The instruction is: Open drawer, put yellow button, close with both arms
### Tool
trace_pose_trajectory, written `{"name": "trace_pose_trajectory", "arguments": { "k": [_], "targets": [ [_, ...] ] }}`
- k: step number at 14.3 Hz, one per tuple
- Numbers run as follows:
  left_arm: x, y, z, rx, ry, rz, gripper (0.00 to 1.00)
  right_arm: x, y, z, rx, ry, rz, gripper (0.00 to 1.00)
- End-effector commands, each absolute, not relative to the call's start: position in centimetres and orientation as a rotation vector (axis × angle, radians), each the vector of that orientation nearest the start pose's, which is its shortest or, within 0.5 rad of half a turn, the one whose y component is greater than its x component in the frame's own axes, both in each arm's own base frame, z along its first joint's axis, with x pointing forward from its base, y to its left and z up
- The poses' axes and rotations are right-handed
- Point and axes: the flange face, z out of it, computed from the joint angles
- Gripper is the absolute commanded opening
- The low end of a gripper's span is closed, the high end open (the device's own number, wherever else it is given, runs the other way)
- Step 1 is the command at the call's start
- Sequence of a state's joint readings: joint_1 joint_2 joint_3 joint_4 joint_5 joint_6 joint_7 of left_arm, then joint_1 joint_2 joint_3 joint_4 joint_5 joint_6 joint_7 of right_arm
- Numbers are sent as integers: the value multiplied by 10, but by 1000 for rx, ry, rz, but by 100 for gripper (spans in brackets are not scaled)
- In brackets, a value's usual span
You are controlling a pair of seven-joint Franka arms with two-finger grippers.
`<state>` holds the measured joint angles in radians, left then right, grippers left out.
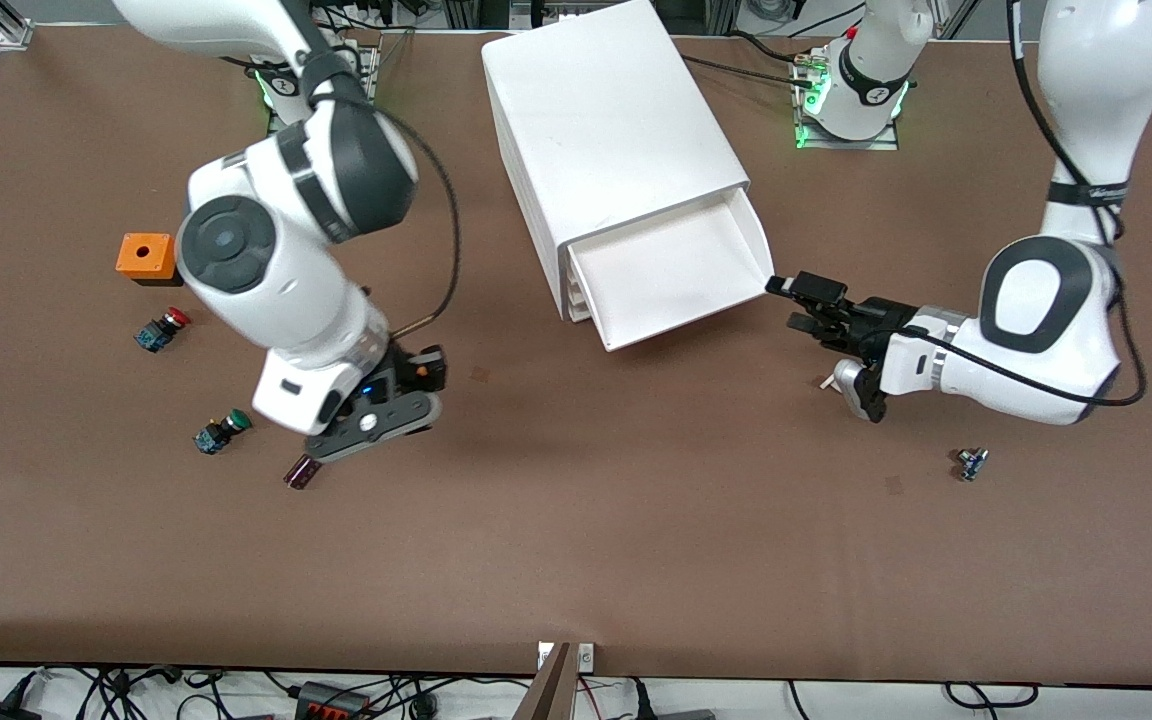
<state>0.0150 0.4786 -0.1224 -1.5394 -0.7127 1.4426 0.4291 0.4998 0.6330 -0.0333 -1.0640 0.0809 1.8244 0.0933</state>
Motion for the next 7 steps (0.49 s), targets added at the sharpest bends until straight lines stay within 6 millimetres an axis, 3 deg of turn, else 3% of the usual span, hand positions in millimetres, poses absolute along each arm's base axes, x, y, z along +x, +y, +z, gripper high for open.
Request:
{"name": "trace_pose_trajectory", "arguments": {
  "k": [1, 3, 7],
  "targets": [
    [630, -131, 421, 2409, -342, -604, 100, 628, 406, 484, -2993, -488, -144, 0],
    [633, -129, 433, 2551, -249, -631, 100, 607, 438, 482, -2999, -418, -130, 0],
    [632, -136, 466, 2910, -333, -583, 100, 572, 486, 482, -2980, -524, -151, 0]
  ]
}}
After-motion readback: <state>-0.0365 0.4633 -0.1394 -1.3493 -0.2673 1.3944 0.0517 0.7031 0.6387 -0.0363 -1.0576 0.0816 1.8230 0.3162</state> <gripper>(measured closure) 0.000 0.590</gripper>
